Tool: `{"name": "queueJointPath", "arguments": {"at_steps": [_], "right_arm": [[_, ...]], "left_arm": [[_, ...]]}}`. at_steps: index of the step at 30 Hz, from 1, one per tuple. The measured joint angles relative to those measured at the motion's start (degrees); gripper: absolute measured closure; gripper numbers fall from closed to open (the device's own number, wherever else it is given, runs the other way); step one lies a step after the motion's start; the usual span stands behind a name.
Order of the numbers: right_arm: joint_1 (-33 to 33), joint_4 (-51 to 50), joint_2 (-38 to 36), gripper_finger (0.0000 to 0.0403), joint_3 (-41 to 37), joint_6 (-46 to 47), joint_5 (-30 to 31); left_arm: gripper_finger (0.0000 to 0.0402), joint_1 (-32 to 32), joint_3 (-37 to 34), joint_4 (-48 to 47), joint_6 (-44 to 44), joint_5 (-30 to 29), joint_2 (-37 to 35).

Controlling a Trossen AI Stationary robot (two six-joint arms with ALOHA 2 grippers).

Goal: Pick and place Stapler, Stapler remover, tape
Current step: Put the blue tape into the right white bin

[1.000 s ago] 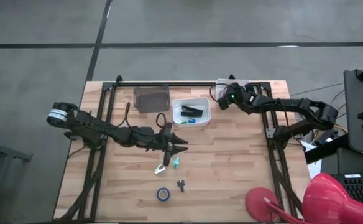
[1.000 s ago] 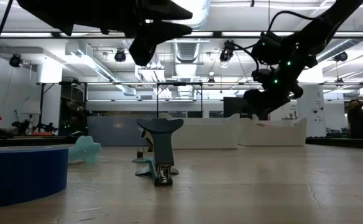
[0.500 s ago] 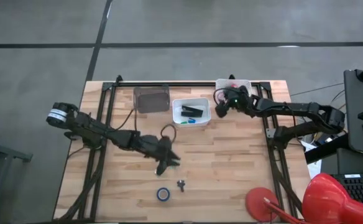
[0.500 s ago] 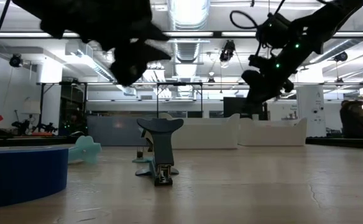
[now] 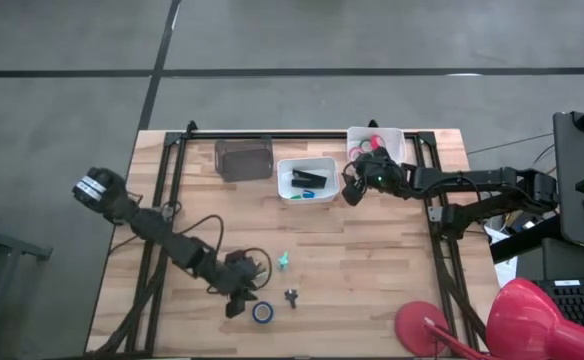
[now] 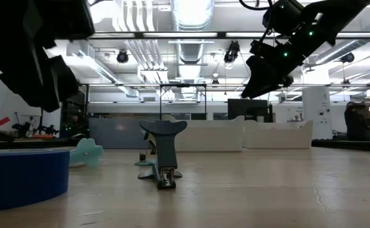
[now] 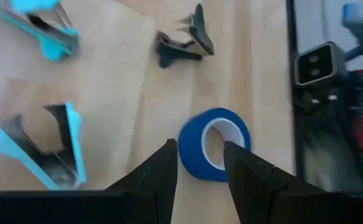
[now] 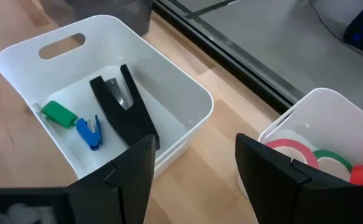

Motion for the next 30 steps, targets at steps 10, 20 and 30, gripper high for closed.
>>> {"name": "queueJointPath", "arguments": {"at_steps": [10, 20, 30], "right_arm": [[0.0, 0.1, 0.0, 0.0190, 0.0, 0.2, 0.1], [0.0, 0.2, 0.0, 0.0193, 0.0, 0.2, 0.1], [0.6, 0.2, 0.0, 0.0195, 0.0, 1.1, -0.2]], "left_arm": [[0.0268, -3.6, 3.1, 0.6, -2.2, -6.3, 4.9], [0.0268, -3.4, 9.0, -3.9, -0.5, -3.0, 14.2], [0.0322, -1.4, 9.2, -3.4, -1.8, -4.9, 15.3]]}}
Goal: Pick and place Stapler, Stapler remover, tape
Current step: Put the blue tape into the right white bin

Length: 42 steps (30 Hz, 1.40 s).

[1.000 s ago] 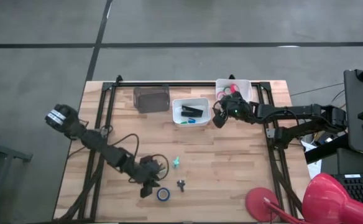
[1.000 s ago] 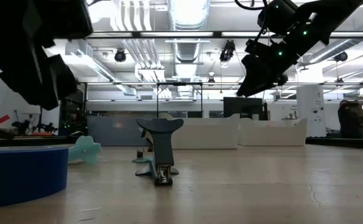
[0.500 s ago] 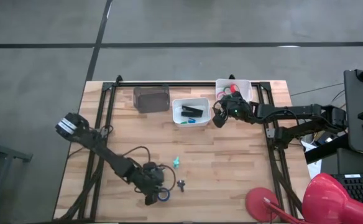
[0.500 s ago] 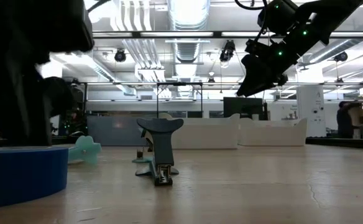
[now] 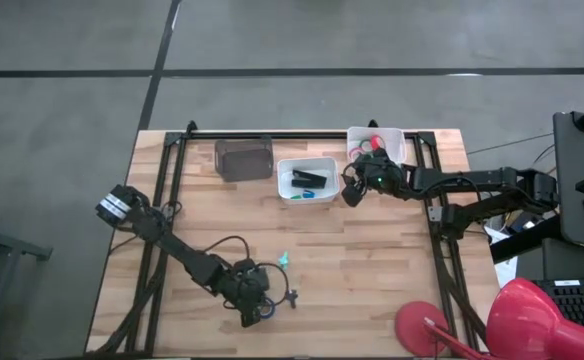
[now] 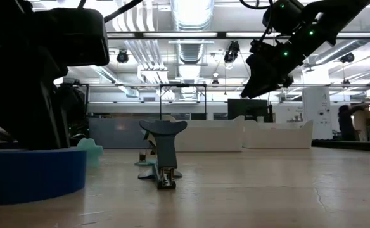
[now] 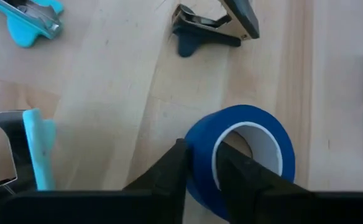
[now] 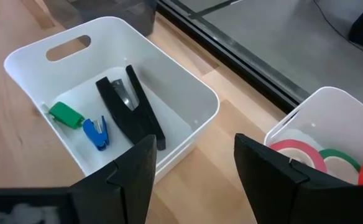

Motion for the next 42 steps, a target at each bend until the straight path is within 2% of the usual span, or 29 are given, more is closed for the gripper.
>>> {"name": "queueJointPath", "arguments": {"at_steps": [3, 7, 9, 17, 21, 25, 27, 31, 37, 42], "right_arm": [[0.2, 0.0, 0.0, 0.0197, 0.0, 0.0, -0.1], [0.2, 0.0, 0.0, 0.0197, 0.0, 0.2, -1.0], [0.2, 0.1, 0.0, 0.0197, 0.0, -0.4, -3.6], [2.8, 3.6, 0.1, 0.0200, 0.0, -4.7, -14.4], [5.0, 6.7, 0.1, 0.0200, 0.0, -8.9, -23.1], [7.0, 7.4, 0.4, 0.0200, 0.0, -9.1, -33.2], [8.1, 9.1, 1.2, 0.0199, 0.0, -10.6, -38.6], [10.9, 15.1, 3.4, 0.0200, 0.0, -13.3, -45.1], [13.6, 25.4, 7.7, 0.0197, 0.1, -14.9, -45.3], [13.6, 27.6, 11.0, 0.0197, 1.5, -14.8, -44.2]], "left_arm": [[0.0363, 0.3, -0.1, -0.2, 0.1, -0.2, -0.1], [0.0366, 0.8, -0.1, -0.1, 1.2, 0.0, -0.3], [0.0366, 0.9, -0.2, -0.7, 2.5, -1.8, -0.9], [0.0353, 2.2, 0.3, -0.3, 11.7, -19.9, -6.0], [0.0365, 3.1, 0.3, 1.9, 19.7, -30.9, -8.6], [0.0361, 4.5, 0.3, 4.1, 27.7, -44.0, -10.2], [0.0353, 6.0, 0.3, 6.4, 30.9, -47.4, -11.2], [0.0350, 9.0, 0.3, 12.6, 36.0, -45.8, -11.9], [0.0362, 11.7, 0.3, 21.3, 38.7, -43.7, -11.9], [0.0353, 11.8, 0.3, 26.8, 42.4, -41.4, -11.9]]}}
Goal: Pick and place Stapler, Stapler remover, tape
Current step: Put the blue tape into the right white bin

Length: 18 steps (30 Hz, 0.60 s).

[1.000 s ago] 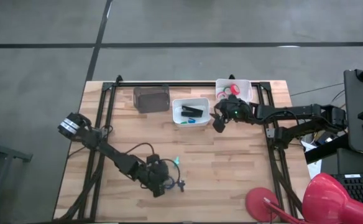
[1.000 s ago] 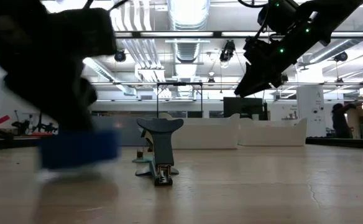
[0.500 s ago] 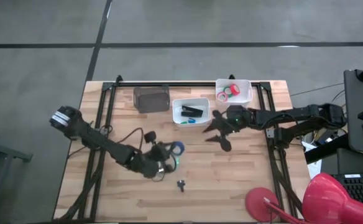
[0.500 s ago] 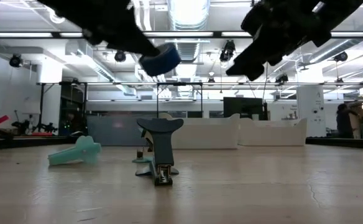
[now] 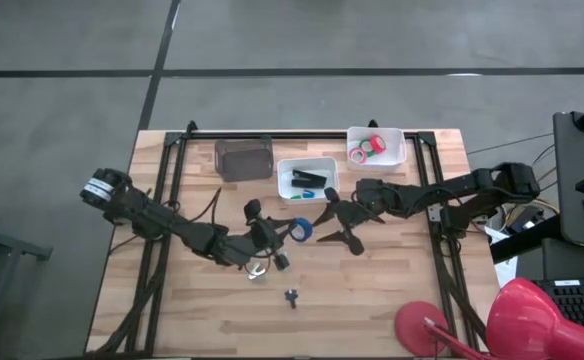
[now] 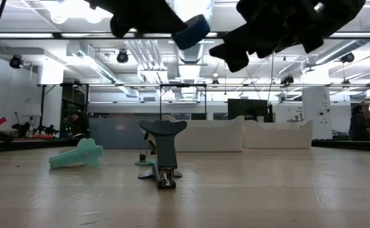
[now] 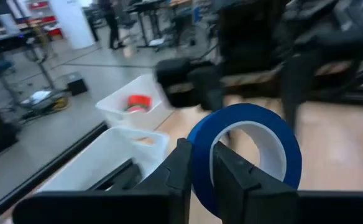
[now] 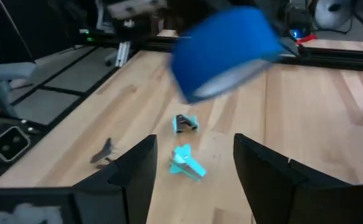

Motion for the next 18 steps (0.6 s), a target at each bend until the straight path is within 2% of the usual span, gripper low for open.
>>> {"name": "queueJointPath", "arguments": {"at_steps": [8, 14, 18], "right_arm": [[1.7, 8.9, 4.9, 0.0197, 2.0, 0.2, -0.8], [2.8, 9.8, 7.9, 0.0199, 3.4, 0.3, -0.9], [2.8, 9.7, 9.6, 0.0218, 5.1, 0.6, -1.1]], "left_arm": [[0.0357, 0.3, 0.0, 1.7, 0.2, 0.8, 1.5], [0.0349, 0.4, 0.0, 1.9, 0.2, 0.7, 1.7], [0.0348, 0.4, -0.1, 1.9, 0.2, 0.5, 1.7]]}}
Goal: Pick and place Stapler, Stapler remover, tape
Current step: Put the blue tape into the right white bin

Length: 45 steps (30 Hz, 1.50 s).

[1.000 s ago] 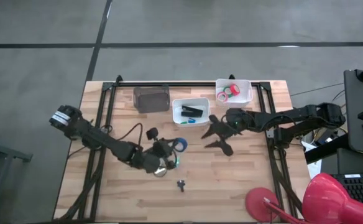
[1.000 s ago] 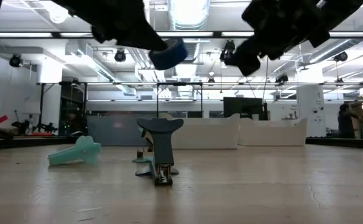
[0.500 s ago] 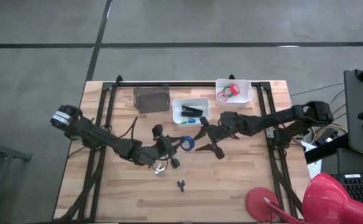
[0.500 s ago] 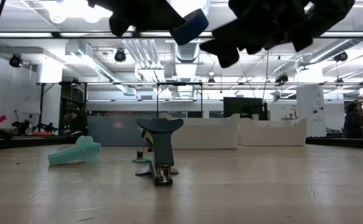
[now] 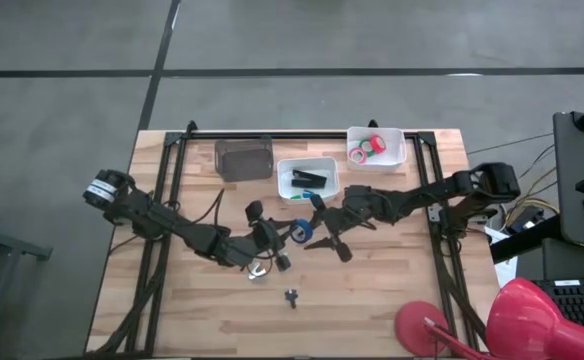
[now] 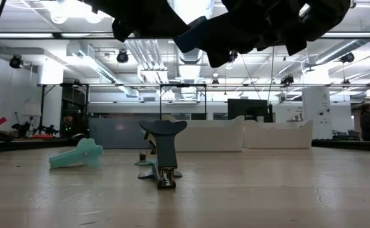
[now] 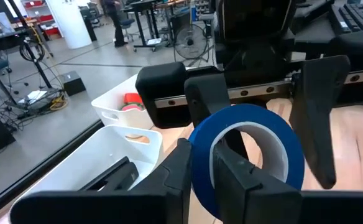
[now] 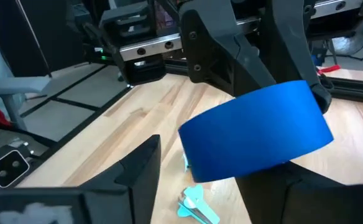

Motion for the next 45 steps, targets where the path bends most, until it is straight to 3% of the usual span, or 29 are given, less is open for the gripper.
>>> {"name": "queueJointPath", "arguments": {"at_steps": [11, 18, 22, 25, 31, 33, 35, 40, 45], "right_arm": [[-0.2, 0.1, 0.4, 0.0355, 0.6, -0.4, -0.1], [-2.3, -10.1, -2.5, 0.0362, 0.4, -0.2, 1.8], [-3.9, -19.9, -5.8, 0.0355, 0.4, -0.2, 13.7], [-4.7, -28.4, -8.2, 0.0357, 0.1, 0.7, 27.5], [-8.4, -44.9, -12.3, 0.0355, -0.1, 8.3, 61.0], [-11.0, -48.4, -13.2, 0.0352, -0.3, 12.2, 66.2], [-14.4, -49.0, -13.9, 0.0351, -0.6, 15.6, 65.6], [-24.6, -48.9, -13.5, 0.0350, -0.9, 20.8, 54.3], [-31.2, -49.2, -11.0, 0.0349, -1.0, 22.0, 50.8]], "left_arm": [[0.0341, 0.1, 0.0, 0.2, -1.1, 0.2, 0.0], [0.0293, 0.2, 0.0, 0.4, -3.3, -0.3, 0.0], [0.0270, 0.0, 0.0, 0.3, -3.0, -0.3, 0.0], [0.0260, 0.0, 0.0, 0.2, -3.2, -0.3, 0.0], [0.0259, 0.0, 0.0, -0.8, -4.8, -0.3, 0.0], [0.0259, 0.0, 0.0, -1.2, -5.4, -0.2, 0.0], [0.0259, 0.0, 0.0, -1.3, -5.6, -0.2, 0.0], [0.0259, 0.0, 0.0, -1.6, -6.5, -0.1, 0.0], [0.0260, -0.1, 0.0, -2.7, -8.0, -0.1, -0.1]]}}
